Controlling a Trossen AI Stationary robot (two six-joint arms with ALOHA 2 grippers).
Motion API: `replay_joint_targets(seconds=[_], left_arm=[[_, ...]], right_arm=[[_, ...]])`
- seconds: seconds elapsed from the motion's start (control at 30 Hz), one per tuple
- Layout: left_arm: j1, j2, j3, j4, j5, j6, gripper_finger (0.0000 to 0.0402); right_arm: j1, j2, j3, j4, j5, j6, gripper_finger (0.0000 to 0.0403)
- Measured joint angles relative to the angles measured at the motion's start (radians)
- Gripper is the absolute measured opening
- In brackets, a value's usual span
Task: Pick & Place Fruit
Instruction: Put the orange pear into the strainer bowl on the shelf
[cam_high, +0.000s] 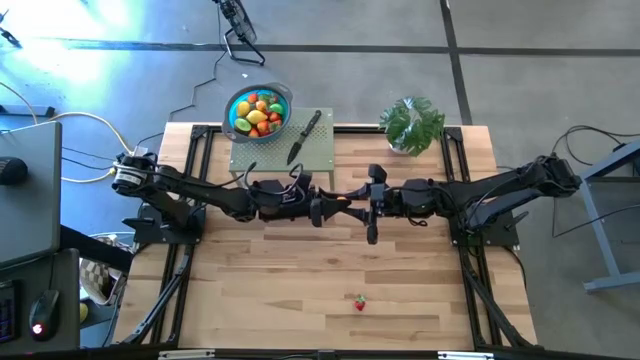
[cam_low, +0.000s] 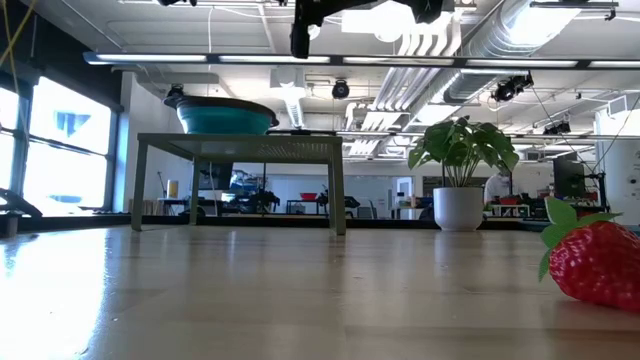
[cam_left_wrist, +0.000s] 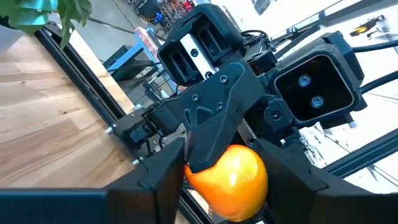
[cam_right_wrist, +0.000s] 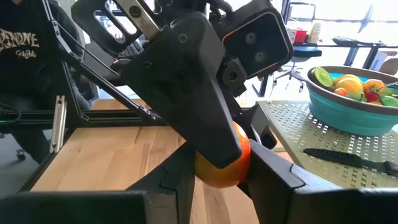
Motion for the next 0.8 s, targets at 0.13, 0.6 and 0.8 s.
replay_joint_targets(seconds=[0.13, 0.6, 0.8], left_arm=[[0.0, 0.0, 0.0, -0.013, -0.001, -0.009, 0.016], [0.0, 0.0, 0.0, -0.013, 0.0, -0.021, 0.0152], [0.0, 0.0, 0.0, -0.014, 0.0, -0.023, 0.0149]], right_arm=[[0.0, 0.0, 0.0, -0.004, 0.006, 0.0, 0.0116], [0.0, 0.0, -0.001, -0.004, 0.008, -0.001, 0.0116], [0.0, 0.0, -0.001, -0.004, 0.012, -0.04, 0.0128]])
